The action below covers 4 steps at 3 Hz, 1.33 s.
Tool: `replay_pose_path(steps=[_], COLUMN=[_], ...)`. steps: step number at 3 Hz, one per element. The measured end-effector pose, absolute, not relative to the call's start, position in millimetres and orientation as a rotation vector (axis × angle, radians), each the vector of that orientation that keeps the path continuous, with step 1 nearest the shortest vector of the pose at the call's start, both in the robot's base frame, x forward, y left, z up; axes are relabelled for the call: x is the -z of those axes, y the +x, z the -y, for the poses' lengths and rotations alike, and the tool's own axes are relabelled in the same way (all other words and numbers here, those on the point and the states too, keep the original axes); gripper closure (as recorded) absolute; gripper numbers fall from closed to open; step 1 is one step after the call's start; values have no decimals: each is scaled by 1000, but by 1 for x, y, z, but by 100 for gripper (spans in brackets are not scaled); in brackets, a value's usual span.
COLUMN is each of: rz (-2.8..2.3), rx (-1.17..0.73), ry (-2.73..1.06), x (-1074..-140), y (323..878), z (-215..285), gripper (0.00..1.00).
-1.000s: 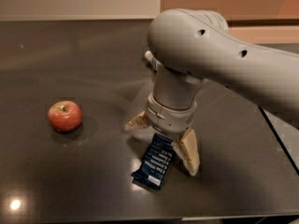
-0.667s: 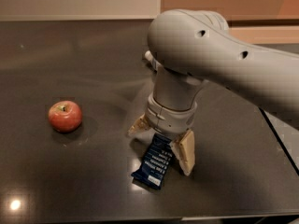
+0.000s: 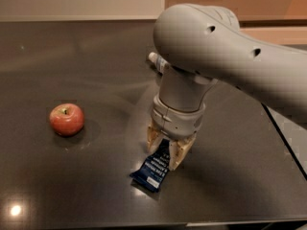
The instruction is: Pick rxbar blueberry
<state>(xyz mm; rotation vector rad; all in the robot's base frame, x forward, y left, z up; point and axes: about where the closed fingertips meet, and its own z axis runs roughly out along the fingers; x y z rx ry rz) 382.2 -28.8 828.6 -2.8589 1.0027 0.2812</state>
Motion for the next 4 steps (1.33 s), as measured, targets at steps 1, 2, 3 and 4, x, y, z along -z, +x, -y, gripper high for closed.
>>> replay_pose_path(steps=[1, 2, 3, 4], rz=[-1021, -1078, -1137, -1178], rx=[-280, -257, -223, -186], ry=[-2853, -2808, -2743, -2685], x=[-833, -845, -861, -875], y=[379, 383, 392, 401], z=[30, 36, 45, 53], gripper=[85, 100, 100, 100])
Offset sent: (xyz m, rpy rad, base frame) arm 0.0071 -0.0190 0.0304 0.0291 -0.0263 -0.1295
